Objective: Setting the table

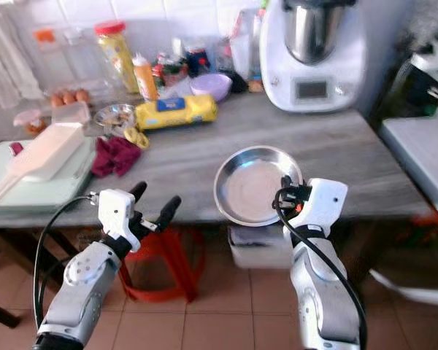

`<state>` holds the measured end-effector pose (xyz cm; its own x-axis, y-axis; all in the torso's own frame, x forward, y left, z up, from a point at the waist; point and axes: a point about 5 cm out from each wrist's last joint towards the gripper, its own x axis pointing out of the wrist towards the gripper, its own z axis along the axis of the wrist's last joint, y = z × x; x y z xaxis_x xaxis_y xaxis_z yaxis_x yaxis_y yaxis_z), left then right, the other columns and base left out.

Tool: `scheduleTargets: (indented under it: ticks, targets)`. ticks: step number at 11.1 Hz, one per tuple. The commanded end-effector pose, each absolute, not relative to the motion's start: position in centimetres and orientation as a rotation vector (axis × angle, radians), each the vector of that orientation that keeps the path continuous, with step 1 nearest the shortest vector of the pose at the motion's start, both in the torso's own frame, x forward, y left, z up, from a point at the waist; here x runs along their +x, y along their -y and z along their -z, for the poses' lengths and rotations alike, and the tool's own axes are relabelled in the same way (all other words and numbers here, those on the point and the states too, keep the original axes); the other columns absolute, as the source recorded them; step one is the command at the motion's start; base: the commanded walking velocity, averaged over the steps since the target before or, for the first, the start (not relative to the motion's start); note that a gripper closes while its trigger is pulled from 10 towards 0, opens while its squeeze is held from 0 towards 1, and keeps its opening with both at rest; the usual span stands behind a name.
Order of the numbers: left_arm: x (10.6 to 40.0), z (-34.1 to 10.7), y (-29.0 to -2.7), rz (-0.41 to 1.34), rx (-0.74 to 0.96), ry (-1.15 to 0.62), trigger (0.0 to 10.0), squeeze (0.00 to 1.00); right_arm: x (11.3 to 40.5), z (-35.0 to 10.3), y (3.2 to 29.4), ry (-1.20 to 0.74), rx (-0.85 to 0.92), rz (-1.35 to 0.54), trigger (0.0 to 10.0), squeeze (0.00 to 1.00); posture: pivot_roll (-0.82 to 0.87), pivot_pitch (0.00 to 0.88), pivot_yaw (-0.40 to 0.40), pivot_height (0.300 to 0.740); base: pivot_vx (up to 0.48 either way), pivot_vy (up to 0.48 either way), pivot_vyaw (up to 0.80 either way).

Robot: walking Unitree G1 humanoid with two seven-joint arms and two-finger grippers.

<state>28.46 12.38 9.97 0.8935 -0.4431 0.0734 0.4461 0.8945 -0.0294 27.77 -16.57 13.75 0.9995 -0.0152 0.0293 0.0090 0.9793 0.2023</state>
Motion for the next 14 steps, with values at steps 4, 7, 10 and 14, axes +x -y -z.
scheduleTargets:
  ticks: [4,7,10,14]
  targets:
    - [27.1,-9.3,-13.9,0.465,0.009,0.040,10.0,0.00,28.3,-14.2,16.2,0.050,0.213,-0.005,10.0,0.00,-0.04,0.000,0.084,0.740,0.000,0.000,0.00]
    - [25.6,-8.8,-14.6,0.515,0.032,0.015,10.0,0.00,28.9,-14.0,17.2,0.032,0.219,0.033,10.0,0.00,-0.04,0.000,0.087,0.740,0.000,0.000,0.00]
    - [24.9,-8.6,-14.7,0.554,0.042,0.004,10.0,0.00,30.7,-13.1,18.2,-0.050,0.250,0.070,10.0,0.00,-0.03,0.000,0.092,0.740,0.000,0.000,0.00]
    - [24.2,-8.9,-14.7,0.625,0.033,-0.005,10.0,0.00,33.8,-13.2,18.0,-0.083,0.290,0.078,10.0,0.00,-0.02,0.000,0.098,0.740,0.000,0.000,0.00]
